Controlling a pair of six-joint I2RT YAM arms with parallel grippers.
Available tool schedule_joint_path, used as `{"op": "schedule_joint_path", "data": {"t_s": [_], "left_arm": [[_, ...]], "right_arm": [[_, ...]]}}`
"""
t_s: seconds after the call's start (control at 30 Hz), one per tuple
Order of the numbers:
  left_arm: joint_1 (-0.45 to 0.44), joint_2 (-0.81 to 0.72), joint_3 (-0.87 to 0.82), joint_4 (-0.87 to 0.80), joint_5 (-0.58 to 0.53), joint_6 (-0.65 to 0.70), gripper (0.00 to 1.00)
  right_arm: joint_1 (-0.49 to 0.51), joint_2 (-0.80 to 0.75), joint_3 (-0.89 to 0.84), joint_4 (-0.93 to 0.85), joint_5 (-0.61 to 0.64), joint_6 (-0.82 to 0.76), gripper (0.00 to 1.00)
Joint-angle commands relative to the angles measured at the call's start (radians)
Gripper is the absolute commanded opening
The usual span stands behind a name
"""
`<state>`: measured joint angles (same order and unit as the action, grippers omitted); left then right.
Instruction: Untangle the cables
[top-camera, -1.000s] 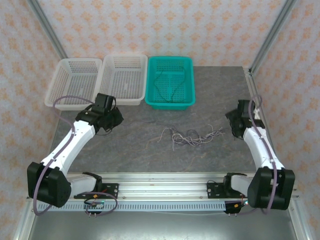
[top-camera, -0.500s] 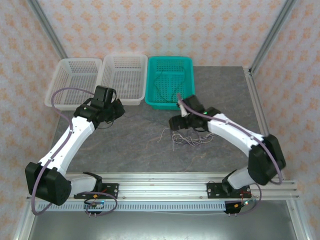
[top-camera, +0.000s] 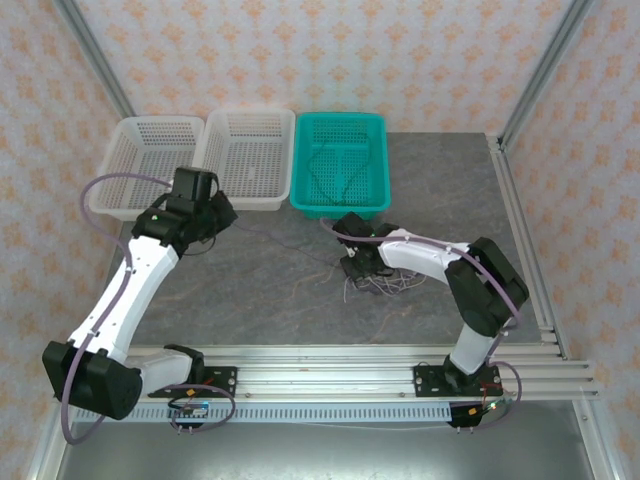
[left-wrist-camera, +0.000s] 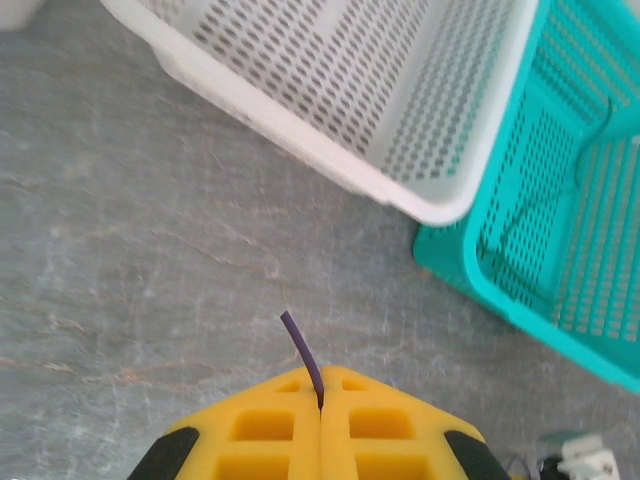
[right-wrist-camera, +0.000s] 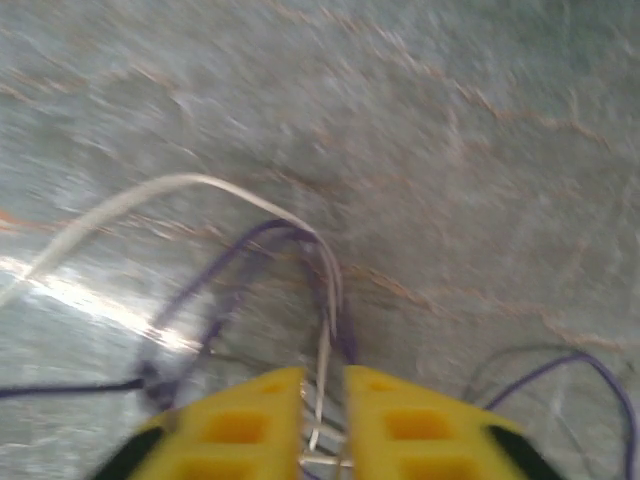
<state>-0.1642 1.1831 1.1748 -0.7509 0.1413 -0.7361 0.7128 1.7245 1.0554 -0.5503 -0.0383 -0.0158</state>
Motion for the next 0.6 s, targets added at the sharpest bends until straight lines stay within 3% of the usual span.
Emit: {"op": "schedule_joint_path", "data": {"t_s": [0.0,0.2,0.33,0.47,0.57], "left_arm": [[0.082,-0.037,0.052,-0.074,-0.063,-0.014,0.00],[0.282,-0.033,0.127,-0.209,-0.108,0.058,0.00],[0.404,-0.030,0.133,-0.241,-0.084,0.079,0.00],[0.477,-0.033,0.131,-0.254,-0.119,0.088,0.00],[0.506,-0.033,0.134,-0.266,-0.183,0.079,0.00]], "right_arm": [[-0.007,-0.003,-0.004,-0.040,0.162,0.049,0.10],[-0.111,-0.011,-0.008,-0.116,0.170,0.233,0.10],[-0.184,-0.041,-0.061,-0.162,0.208,0.343,0.00],[-0.276,-0.148,-0.151,-0.175,0.281,0.473,0.00],[-0.405,-0.231,-0.214,-0.166,0.265,0.554,0.00]]}}
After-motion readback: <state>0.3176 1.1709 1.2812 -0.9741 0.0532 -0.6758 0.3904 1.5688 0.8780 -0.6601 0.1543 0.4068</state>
